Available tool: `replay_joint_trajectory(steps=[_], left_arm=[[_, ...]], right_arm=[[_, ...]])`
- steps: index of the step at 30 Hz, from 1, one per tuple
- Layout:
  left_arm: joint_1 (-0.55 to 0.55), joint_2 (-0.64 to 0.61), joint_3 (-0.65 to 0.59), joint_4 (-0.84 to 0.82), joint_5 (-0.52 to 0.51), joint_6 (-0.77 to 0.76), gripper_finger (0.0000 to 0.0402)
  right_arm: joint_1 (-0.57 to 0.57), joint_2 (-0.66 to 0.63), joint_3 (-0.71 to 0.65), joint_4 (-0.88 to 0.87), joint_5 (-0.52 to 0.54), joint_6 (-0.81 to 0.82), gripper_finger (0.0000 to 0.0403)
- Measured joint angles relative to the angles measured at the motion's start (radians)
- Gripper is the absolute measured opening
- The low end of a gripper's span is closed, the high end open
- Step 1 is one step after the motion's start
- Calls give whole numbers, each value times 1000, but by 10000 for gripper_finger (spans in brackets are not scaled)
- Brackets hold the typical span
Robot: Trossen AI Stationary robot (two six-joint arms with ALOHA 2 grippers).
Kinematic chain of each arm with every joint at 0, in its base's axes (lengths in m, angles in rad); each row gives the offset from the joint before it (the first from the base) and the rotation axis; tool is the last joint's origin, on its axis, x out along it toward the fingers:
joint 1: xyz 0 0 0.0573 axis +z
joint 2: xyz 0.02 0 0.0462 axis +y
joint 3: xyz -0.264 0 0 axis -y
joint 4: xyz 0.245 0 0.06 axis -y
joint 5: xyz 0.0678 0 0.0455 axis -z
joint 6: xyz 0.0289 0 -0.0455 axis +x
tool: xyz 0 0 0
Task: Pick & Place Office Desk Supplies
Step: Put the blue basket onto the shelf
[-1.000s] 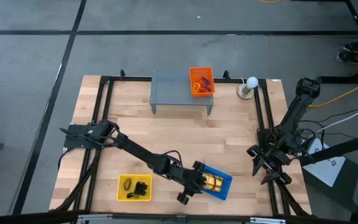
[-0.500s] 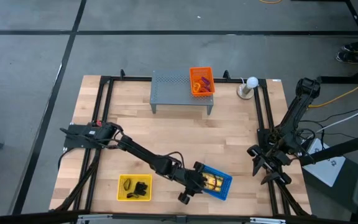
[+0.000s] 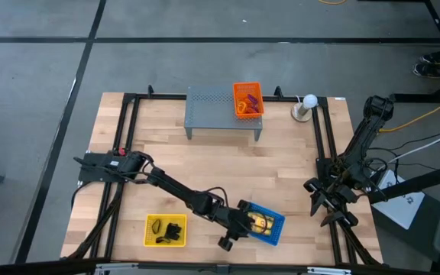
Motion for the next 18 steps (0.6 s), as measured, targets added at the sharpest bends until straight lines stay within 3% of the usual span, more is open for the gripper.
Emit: replay_joint_trajectory(steps=[9,18], left_arm=[[1,-4,0,35,-5,78,12],[2,-43,45,-59,11,169,6]], right_arm=[[1,0,0,0,0,5,197],[1,0,0,-2,0,6,197]])
